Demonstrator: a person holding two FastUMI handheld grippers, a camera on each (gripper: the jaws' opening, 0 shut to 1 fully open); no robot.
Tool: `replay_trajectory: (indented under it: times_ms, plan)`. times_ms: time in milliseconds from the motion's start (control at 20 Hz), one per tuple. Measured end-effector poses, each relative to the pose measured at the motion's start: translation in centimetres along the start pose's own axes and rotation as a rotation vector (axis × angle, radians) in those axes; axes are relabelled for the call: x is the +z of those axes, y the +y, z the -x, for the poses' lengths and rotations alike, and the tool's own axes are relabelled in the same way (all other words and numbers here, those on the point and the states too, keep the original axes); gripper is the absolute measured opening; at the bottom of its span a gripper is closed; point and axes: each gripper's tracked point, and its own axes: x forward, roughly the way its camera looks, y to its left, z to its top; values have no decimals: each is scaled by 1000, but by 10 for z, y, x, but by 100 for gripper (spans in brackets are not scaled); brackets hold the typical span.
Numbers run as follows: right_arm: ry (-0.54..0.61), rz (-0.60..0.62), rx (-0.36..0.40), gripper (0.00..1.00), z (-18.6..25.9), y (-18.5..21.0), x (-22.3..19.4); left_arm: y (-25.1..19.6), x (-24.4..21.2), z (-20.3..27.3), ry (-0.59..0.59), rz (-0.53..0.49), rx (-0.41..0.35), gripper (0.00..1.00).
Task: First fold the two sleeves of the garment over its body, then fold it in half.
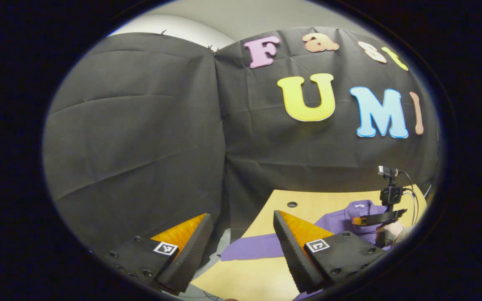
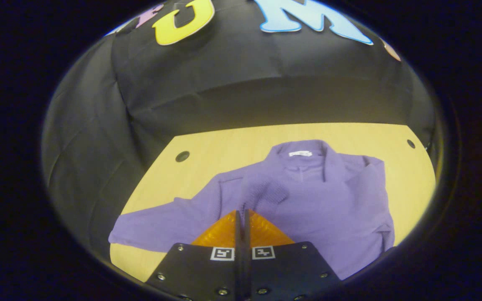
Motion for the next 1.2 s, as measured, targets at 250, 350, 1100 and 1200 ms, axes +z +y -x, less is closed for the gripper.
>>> replay_trajectory:
  times_ms: [250, 350, 1100, 1200]
  plan:
    - [72, 73, -21, 1, -21, 14, -31, 27, -17, 3, 21, 6, 51, 95]
    - [93, 92, -28, 1, -25, 14, -39, 33, -22, 4, 27, 21, 59, 96]
    - [42, 88, 56, 61, 17, 31, -17, 2, -86, -46, 86, 57, -28, 96]
    - [13, 85, 67, 66, 36, 30, -6, -5, -108, -61, 107, 66, -51, 96]
